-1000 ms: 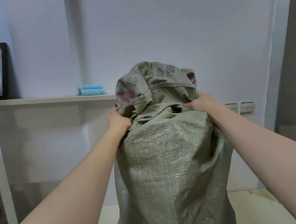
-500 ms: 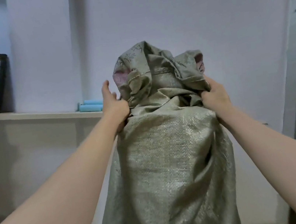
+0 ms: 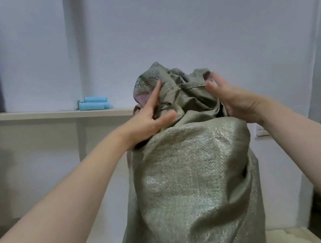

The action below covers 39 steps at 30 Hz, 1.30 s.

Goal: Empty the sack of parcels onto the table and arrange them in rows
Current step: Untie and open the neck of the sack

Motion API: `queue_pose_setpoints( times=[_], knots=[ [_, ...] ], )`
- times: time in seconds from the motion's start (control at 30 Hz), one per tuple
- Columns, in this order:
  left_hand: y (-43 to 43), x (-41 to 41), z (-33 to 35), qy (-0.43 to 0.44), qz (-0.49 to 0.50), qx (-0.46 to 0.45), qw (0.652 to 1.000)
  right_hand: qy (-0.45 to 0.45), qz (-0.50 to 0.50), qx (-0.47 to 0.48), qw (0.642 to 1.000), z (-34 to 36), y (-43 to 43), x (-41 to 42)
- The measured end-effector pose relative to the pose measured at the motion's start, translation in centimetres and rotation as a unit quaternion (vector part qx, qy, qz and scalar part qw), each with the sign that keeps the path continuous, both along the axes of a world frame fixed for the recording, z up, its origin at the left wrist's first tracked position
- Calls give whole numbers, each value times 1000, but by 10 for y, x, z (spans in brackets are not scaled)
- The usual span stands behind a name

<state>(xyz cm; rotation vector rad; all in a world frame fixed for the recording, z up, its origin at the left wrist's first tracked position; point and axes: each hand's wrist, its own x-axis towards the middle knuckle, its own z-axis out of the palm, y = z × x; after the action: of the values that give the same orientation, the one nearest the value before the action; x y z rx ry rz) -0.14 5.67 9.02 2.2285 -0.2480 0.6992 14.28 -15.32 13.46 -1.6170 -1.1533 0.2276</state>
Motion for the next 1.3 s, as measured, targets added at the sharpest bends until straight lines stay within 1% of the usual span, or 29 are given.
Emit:
queue_pose_setpoints(
  times=[0.07,0.1,0.13,0.2,0.27,0.33,0.37,0.4,0.43,0.53,0.57,0.6,0.63,0.7,0.73,0.77,0.87,0.9,0.93,0.97,1.0,1.1,1.17,1.2,1.23,1.3],
  knots=[
    [-3,3,-3,20,44,80,996,-41,26,-87,995,-2,-2,-13],
    [-6,4,-5,14,84,109,990,-43,37,-104,993,-4,-2,-16],
    [-8,6,-10,1,120,115,986,-39,49,-111,992,-7,-1,-19],
    [-4,11,-20,-42,153,77,984,-20,77,-128,989,-12,0,-22],
    [0,15,-27,-82,184,24,979,-46,82,-186,978,-16,2,-30],
    [2,14,-33,-110,217,-14,970,-154,24,-266,951,-22,4,-34],
    [1,12,-34,-117,215,-33,969,-213,-15,-280,936,-26,6,-36],
    [0,9,-36,-119,201,-55,971,-252,-47,-268,929,-29,8,-38],
    [-1,6,-38,-116,189,-78,972,-266,-67,-238,932,-32,10,-40],
    [-4,0,-37,-63,183,-152,969,-269,-105,-117,950,-40,14,-37],
    [-6,-3,-34,-39,161,-187,968,-269,-122,-88,951,-42,14,-34],
    [-8,-6,-32,-16,137,-201,970,-265,-136,-68,952,-43,15,-31],
    [-10,-7,-26,3,128,-187,974,-262,-148,-55,952,-44,16,-28],
    [-11,-5,-21,44,162,-96,981,-264,-166,-34,950,-47,19,-24],
    [-13,-5,-23,41,187,-55,980,-268,-174,-26,947,-49,21,-23],
    [-14,-3,-26,27,204,-44,978,-271,-182,-18,945,-50,23,-22],
    [-9,8,-36,-76,229,-99,965,-280,-204,5,938,-56,26,-23],
    [-8,11,-38,-97,233,-118,960,-265,-204,13,942,-57,27,-24],
    [-9,13,-38,-98,248,-123,956,-245,-201,18,948,-57,28,-24],
    [-11,15,-37,-84,277,-114,950,-236,-201,12,951,-57,30,-24],
    [-13,16,-37,-59,310,-97,944,-247,-208,-9,947,-57,32,-22],
    [-19,17,-39,-19,338,-54,940,-316,-259,-115,905,-56,34,-16],
    [-21,14,-41,-5,356,-34,934,-321,-297,-192,879,-58,29,-18],
    [-21,13,-43,6,368,-23,930,-313,-305,-213,874,-61,24,-20],
    [-21,10,-44,14,376,-17,926,-295,-302,-224,878,-62,19,-21],
    [-20,9,-49,22,355,-49,933,-249,-275,-244,896,-64,11,-23]
  ],
)
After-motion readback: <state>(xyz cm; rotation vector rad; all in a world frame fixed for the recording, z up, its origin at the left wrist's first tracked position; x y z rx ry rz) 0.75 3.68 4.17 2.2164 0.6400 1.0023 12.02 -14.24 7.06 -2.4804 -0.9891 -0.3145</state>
